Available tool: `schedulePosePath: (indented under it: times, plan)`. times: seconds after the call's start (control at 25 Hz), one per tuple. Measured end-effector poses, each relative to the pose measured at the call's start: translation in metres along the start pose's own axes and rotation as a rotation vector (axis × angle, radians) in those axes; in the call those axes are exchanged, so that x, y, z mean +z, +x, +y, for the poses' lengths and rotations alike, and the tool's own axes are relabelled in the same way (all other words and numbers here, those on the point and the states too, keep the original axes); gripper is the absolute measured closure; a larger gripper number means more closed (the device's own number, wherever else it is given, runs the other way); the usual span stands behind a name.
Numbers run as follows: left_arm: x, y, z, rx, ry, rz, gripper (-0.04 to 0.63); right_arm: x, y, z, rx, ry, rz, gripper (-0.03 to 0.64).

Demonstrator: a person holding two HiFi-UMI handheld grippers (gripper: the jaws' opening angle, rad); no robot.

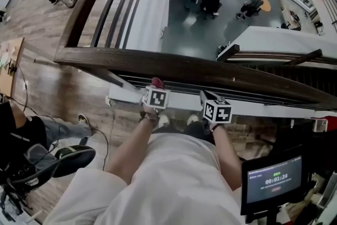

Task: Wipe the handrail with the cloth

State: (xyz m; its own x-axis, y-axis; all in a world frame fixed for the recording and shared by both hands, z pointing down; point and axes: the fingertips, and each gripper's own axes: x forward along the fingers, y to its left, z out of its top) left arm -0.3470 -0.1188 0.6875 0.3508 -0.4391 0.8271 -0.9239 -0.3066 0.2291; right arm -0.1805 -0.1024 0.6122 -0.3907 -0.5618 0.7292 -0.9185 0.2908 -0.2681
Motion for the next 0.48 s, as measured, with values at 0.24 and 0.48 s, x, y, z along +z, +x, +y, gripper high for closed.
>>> schedulePosePath:
  times: [0.24,0.48]
  plan:
    - [-0.001,0.0,-0.009,0.002,0.0,0.029,0.511,-0.001,0.001,-0.001,0.014,0.008,0.004,0.614]
    - [-0.011,-0.013,0.005,0.135,-0.01,0.086,0.511,-0.006,0.0,-0.008,0.039,-0.005,0.016,0.614]
